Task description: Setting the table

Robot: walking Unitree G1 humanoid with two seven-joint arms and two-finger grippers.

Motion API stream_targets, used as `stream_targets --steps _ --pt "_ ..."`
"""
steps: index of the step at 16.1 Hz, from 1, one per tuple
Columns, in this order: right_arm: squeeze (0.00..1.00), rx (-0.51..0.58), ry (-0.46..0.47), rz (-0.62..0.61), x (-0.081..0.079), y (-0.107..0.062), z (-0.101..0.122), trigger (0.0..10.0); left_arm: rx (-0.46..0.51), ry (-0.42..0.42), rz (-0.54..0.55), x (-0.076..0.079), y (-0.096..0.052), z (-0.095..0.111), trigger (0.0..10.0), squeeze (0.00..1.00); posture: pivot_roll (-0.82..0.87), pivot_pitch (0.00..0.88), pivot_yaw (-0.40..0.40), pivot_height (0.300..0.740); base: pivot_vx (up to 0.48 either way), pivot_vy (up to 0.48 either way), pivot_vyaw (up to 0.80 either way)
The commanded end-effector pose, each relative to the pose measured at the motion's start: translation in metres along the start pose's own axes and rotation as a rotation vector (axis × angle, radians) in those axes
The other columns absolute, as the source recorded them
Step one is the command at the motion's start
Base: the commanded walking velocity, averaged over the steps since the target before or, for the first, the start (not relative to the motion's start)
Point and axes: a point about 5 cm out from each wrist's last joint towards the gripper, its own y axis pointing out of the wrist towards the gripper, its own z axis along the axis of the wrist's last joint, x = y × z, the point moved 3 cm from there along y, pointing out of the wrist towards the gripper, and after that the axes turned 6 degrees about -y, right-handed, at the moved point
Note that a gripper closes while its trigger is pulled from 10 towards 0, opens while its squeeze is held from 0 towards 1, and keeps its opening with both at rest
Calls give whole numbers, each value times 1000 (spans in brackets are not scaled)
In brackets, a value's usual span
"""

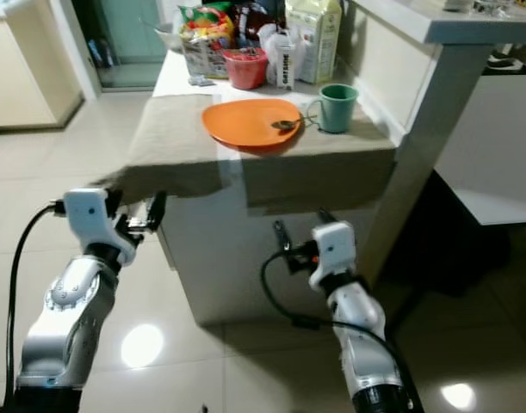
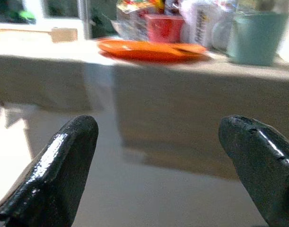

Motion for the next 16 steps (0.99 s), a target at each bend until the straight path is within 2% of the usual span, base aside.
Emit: stream_targets --steps 1,13,16 --pt "0 20 8 19 -7 4 5 10000 -8 13 28 -8 1 0 10000 0 -110 0 53 740 382 -289 0" --pt "0 8 11 11 -7 -1 1 10000 -11 24 36 -8 6 -1 10000 0 -131 0 66 740 374 -293 0" --pt "0 4 11 5 -6 -2 0 10000 -8 23 51 -10 7 -1 10000 0 -133 0 69 740 0 0 0"
